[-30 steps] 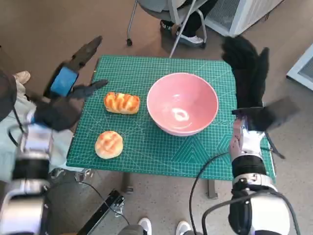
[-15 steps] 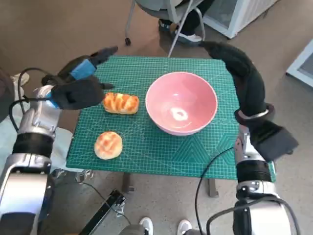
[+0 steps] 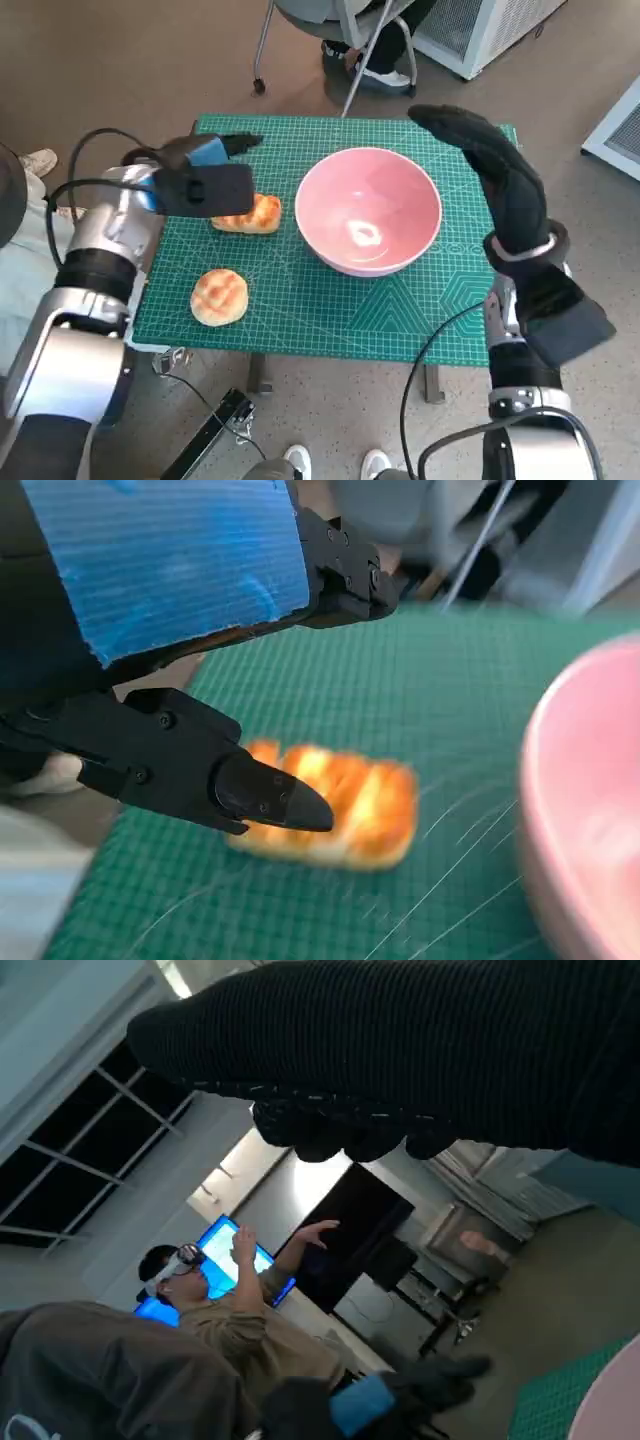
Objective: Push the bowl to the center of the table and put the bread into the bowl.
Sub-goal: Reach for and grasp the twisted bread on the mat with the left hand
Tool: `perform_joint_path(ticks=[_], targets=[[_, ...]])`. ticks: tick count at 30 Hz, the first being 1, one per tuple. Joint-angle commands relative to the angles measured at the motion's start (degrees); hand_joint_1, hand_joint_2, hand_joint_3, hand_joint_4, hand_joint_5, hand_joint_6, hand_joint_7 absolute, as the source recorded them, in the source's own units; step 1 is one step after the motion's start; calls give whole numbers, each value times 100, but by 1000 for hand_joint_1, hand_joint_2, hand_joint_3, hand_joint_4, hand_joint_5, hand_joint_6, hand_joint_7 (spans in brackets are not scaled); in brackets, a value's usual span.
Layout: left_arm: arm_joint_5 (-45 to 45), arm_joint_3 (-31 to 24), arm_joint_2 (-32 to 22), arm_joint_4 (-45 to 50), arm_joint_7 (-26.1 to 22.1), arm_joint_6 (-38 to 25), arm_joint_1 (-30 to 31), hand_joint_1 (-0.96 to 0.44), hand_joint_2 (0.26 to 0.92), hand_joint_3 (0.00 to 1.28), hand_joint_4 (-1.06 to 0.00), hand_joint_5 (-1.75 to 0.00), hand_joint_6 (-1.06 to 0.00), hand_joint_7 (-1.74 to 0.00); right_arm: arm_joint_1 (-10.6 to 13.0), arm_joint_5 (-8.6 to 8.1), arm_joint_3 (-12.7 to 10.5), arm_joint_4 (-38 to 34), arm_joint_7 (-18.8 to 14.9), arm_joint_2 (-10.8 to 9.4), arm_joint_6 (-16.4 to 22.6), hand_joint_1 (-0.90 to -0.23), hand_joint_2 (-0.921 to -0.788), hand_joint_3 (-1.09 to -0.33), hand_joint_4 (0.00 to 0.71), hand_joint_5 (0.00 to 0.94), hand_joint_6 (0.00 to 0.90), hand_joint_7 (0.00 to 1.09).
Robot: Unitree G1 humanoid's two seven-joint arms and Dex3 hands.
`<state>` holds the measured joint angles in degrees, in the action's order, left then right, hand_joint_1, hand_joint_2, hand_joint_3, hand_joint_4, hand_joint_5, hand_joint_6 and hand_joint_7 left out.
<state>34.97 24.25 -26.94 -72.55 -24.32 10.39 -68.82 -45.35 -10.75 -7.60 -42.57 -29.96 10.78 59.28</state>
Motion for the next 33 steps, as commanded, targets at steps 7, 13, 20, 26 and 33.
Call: perform_joint_path(ticks=[7,13,20,26,33], targets=[[285,388,369,-328,-216,-636,-225,-150,780,0,-98,0,-294,-12,218,4,55,70,77,94,3,-727,-921,-804,341,0,-1,916],[396,532,560,-428,-113,-755,-132,-156,777,0,-83,-2,-287,-7,285,26,52,105,151,116,-16,-726,-921,-803,332,0,-1,915],[431,603,692,-484,263,-730,74,-134,806,14,-148,-26,-351,-34,431,-13,77,317,212,124,-134,-723,-921,-803,331,1,-1,912],[520,747,669,-520,531,-500,242,-118,875,24,-431,-56,-503,-68,583,-104,97,578,217,117,-292,-715,-921,-799,330,0,-1,909],[428,623,491,-508,567,-226,161,-35,916,115,-641,-886,-554,-896,666,-241,77,701,174,112,-457,-704,-921,-790,329,0,-1,900]])
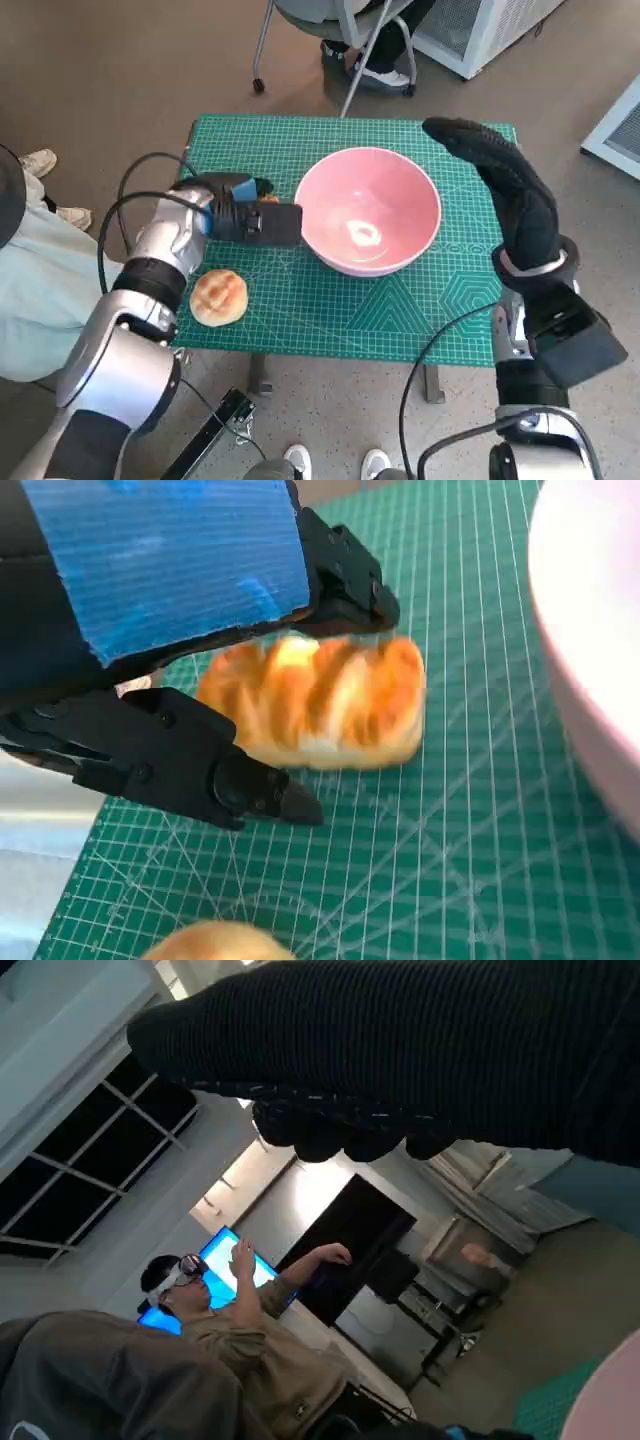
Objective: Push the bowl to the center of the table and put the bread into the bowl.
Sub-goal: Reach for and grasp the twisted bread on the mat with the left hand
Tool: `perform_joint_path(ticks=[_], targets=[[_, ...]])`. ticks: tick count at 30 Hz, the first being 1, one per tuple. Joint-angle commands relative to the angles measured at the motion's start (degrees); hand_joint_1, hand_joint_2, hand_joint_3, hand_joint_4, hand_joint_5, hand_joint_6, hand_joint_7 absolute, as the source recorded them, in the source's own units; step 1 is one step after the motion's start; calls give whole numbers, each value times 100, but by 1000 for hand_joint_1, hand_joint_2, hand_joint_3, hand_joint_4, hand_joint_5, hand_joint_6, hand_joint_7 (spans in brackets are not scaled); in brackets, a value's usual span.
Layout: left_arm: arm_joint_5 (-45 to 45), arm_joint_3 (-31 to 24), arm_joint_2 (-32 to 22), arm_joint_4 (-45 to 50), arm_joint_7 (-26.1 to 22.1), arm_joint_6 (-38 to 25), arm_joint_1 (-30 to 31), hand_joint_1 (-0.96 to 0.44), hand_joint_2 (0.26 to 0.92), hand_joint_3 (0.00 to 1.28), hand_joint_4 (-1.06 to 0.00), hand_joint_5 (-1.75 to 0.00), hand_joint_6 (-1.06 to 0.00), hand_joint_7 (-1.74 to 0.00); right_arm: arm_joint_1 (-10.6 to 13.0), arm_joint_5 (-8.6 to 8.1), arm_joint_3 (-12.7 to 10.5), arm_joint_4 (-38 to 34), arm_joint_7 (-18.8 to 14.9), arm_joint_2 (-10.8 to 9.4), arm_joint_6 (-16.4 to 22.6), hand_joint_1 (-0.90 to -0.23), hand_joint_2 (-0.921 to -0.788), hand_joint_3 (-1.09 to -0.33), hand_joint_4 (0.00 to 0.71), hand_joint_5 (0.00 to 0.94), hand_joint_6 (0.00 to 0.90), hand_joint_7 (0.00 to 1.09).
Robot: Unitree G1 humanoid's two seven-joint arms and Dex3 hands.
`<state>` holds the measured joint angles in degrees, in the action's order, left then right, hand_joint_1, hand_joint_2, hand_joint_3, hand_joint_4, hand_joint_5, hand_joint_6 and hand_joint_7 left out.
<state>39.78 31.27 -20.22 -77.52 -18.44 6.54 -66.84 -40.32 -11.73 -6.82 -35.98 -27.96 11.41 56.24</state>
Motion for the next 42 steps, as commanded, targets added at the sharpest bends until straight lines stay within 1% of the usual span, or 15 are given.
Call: perform_joint_path(ticks=[1,2,3,5,12,18,23,27,31,37,42], targets=[[-87,-118,-212,-2,-11,195,-66,-23,918,109,-653,-1008,-563,-995,166,-159,-3,50,-33,47,-170,-703,-921,-788,329,0,-1,899],[-147,-190,-256,15,24,252,-105,-15,919,99,-665,-1080,-577,-1051,169,-180,-4,53,-41,44,-186,-703,-921,-787,329,0,-1,898],[-182,-238,-282,25,48,289,-126,-10,919,89,-673,-1116,-593,-1091,171,-196,-2,58,-46,43,-197,-703,-921,-786,329,0,-1,896],[-346,-429,-351,77,217,409,-179,-5,920,81,-681,-1143,-605,-1130,175,-215,9,61,-52,42,-217,-703,-921,-784,329,0,-1,895],[-730,-954,-503,299,1103,902,-430,0,921,75,-694,-1145,-604,-1195,191,-208,55,138,-35,6,-298,-703,-921,-785,328,0,-1,894],[-944,-1291,-547,658,1677,1367,-697,0,920,86,-682,-1131,-594,-1238,174,-205,80,145,-45,-4,-333,-703,-921,-787,327,0,-1,895],[-1108,-1507,-467,977,2006,1683,-818,0,920,79,-682,-1120,-607,-1236,134,-211,86,74,-70,0,-323,-700,-921,-787,327,0,-1,894],[-1249,-1607,-356,1197,2012,1976,-862,0,920,75,-687,-1117,-612,-1229,118,-207,91,62,-77,1,-317,-697,-921,-788,327,0,-1,891],[-1269,-1564,-262,1253,1914,2347,-887,0,920,70,-693,-1107,-618,-1225,133,-190,101,85,-71,0,-303,-697,-921,-789,328,0,-1,886],[-1287,-1458,-103,1374,1531,2594,-892,0,921,68,-690,-1119,-626,-1209,159,-186,108,123,-72,13,-306,-696,-921,-789,328,0,-1,877],[-1308,-1412,-84,1483,1202,2622,-840,0,921,69,-685,-1129,-627,-1203,188,-273,87,142,-139,55,-328,-697,-921,-788,328,0,-1,873]])
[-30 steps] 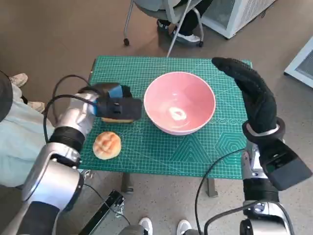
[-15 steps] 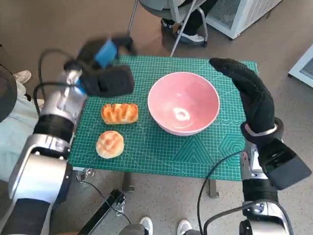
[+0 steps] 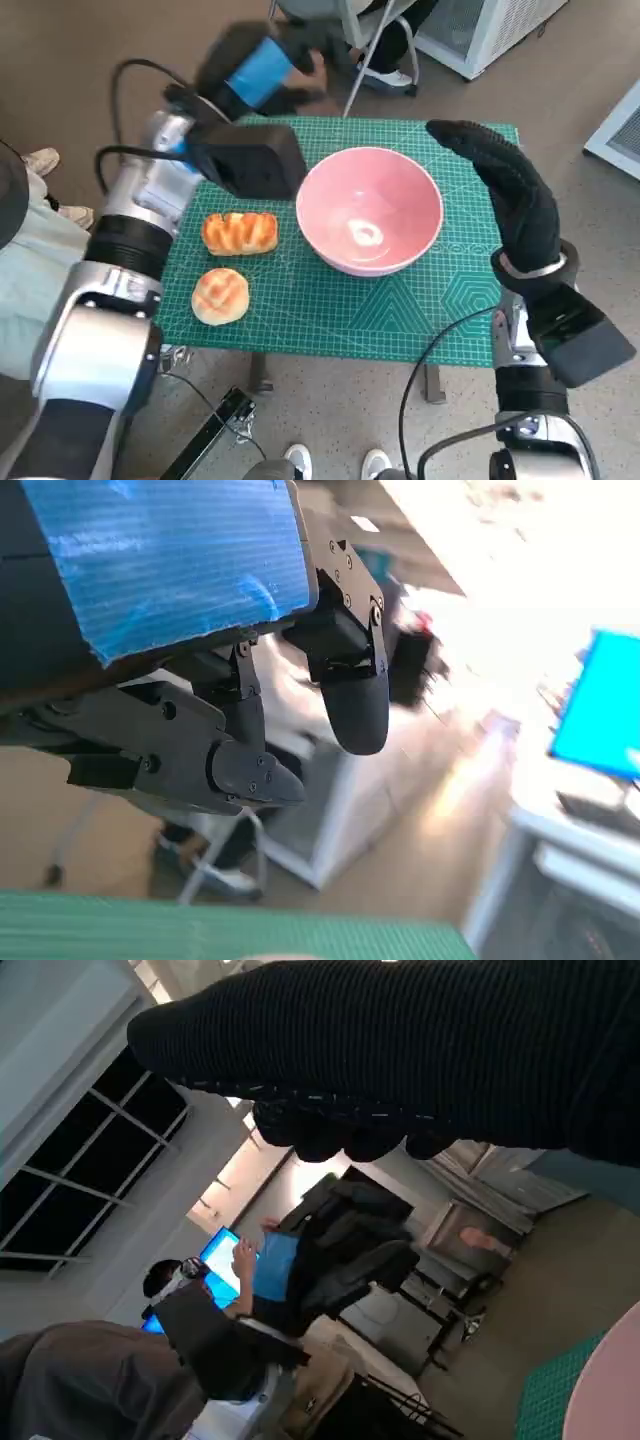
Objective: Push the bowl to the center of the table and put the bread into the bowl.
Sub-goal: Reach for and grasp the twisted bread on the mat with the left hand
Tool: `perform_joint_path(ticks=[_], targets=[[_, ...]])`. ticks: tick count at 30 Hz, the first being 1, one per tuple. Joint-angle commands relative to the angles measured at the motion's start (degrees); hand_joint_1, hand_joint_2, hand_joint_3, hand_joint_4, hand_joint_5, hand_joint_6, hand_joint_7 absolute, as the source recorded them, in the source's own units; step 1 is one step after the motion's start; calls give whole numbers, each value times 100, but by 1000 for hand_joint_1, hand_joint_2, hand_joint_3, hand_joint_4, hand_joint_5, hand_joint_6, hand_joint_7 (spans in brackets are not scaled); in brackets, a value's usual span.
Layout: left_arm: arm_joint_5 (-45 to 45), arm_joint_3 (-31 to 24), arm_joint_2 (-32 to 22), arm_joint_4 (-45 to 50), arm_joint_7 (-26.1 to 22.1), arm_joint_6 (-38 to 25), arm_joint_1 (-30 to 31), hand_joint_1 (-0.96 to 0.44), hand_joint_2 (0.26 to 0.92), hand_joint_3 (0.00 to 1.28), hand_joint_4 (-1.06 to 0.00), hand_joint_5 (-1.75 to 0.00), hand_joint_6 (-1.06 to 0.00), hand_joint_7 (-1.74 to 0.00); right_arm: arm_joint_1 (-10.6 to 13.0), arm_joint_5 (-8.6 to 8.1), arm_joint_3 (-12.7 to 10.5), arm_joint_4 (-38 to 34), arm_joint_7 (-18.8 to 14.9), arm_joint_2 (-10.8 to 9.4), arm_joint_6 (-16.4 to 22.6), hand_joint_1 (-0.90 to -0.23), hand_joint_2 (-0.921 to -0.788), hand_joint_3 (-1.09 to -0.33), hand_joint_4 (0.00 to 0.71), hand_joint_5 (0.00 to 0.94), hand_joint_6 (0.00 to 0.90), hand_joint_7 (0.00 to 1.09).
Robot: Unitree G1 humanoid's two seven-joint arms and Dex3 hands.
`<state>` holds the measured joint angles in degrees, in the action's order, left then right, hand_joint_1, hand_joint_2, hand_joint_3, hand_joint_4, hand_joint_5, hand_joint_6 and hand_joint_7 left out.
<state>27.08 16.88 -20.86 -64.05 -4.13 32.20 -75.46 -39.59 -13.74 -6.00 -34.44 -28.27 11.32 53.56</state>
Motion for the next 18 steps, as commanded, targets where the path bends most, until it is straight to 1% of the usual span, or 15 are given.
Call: perform_joint_path(ticks=[1,3,5,6,7,8,9,10,12,13,16,18], targets=[[-40,27,-29,146,-272,59,29,0,920,69,-685,-1136,-626,-1197,119,-88,0,-14,-120,69,-61,-697,-921,-787,328,0,-1,873],[-71,5,-71,199,-427,25,57,0,920,70,-687,-1147,-624,-1186,125,-134,-21,-27,-159,87,-69,-698,-921,-786,328,0,-1,872],[-196,-72,-86,220,-753,-159,73,0,920,84,-670,-1164,-608,-1203,130,-182,-40,-39,-196,99,-79,-699,-921,-784,328,0,-1,870],[-267,-101,-102,222,-1041,-360,78,0,920,104,-645,-1180,-587,-1234,135,-204,-46,-38,-210,103,-85,-699,-921,-783,328,1,-1,870],[-317,-120,-116,236,-1249,-509,84,-9,911,107,-560,-911,-496,-980,137,-223,-50,-35,-220,106,-90,-700,-921,-782,329,1,-1,869],[-284,-48,-190,317,-1709,-897,68,-23,886,88,-441,-618,-385,-695,143,-244,-55,-32,-229,110,-98,-701,-921,-781,330,1,-1,868],[-259,6,-245,393,-2039,-1183,60,-32,865,77,-353,-494,-308,-566,147,-259,-60,-31,-236,112,-104,-702,-921,-780,330,1,-1,868],[-121,139,-319,575,-2451,-1680,5,-45,835,63,-225,-316,-197,-380,152,-269,-65,-32,-238,113,-108,-704,-921,-779,331,2,-1,867],[109,325,-401,869,-2941,-2387,-72,-85,785,38,-115,-161,-100,-194,158,-280,-74,-41,-241,116,-111,-705,-921,-778,331,2,-1,866],[193,388,-423,992,-3084,-2637,-89,-122,760,25,-73,-103,-66,-125,159,-283,-77,-47,-242,117,-111,-705,-921,-777,332,2,-1,865],[334,441,-524,1255,-3263,-3067,-7,-196,731,10,-23,-33,-49,-54,159,-285,-86,-70,-237,116,-121,-702,-921,-774,335,4,0,864],[347,414,-583,1420,-3297,-3228,115,-233,726,8,-11,-16,-49,-38,154,-286,-87,-76,-231,110,-135,-700,-921,-774,335,4,0,864]])
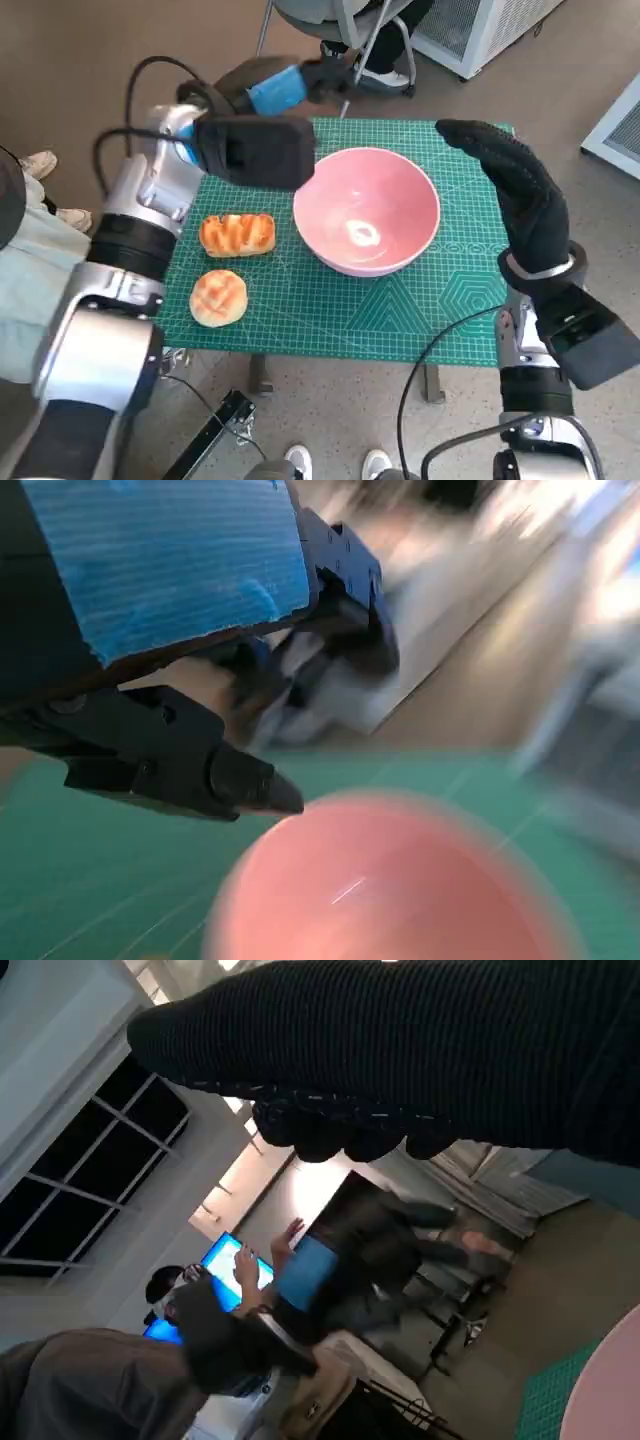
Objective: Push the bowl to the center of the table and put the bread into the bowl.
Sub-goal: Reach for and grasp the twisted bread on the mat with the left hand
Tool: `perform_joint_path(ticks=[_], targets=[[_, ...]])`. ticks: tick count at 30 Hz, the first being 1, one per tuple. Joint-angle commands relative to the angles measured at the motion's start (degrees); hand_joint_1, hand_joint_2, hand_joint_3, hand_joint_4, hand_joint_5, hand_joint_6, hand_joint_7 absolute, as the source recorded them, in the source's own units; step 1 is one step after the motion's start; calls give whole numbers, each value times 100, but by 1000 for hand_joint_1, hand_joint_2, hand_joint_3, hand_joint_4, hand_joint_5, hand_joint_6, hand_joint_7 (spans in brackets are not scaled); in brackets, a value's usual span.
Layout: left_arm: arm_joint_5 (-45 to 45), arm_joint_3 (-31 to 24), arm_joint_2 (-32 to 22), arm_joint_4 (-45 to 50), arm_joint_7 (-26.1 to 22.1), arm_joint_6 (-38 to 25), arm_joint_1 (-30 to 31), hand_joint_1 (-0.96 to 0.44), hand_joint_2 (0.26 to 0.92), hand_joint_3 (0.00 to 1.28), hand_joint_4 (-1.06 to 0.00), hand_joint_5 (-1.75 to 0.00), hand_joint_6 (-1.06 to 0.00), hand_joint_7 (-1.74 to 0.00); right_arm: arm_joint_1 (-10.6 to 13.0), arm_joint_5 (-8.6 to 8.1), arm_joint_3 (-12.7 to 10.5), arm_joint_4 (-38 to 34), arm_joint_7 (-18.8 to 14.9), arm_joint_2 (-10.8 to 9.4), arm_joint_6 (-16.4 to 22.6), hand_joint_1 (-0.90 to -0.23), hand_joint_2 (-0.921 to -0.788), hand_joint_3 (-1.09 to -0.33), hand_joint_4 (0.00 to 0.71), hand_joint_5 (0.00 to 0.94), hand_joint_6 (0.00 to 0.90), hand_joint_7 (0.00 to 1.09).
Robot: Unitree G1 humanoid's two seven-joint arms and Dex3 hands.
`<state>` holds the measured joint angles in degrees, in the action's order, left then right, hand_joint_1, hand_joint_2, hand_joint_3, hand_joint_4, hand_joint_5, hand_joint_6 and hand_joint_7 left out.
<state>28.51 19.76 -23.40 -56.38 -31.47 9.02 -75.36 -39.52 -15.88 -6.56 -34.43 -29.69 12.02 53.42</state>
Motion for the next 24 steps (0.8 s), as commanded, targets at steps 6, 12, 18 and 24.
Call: perform_joint_path(ticks=[6,12,18,24], targets=[[267,106,-512,903,-470,-1102,433,-287,726,7,0,-1,-52,-23,140,-20,-19,-58,-42,2,-177,-699,-921,-775,332,2,0,864],[283,116,-530,541,-329,-1096,477,-294,727,6,1,1,-53,-19,151,38,5,13,-15,-5,-240,-704,-921,-776,331,1,-1,865],[355,206,-420,-133,-104,-1089,412,-294,729,6,1,1,-54,-17,148,-11,7,33,-81,18,-294,-704,-921,-778,329,1,-1,866],[507,428,-220,-958,374,-856,401,-315,732,6,1,1,-61,-18,167,-9,7,63,-117,47,-282,-703,-921,-778,329,1,-1,867]])
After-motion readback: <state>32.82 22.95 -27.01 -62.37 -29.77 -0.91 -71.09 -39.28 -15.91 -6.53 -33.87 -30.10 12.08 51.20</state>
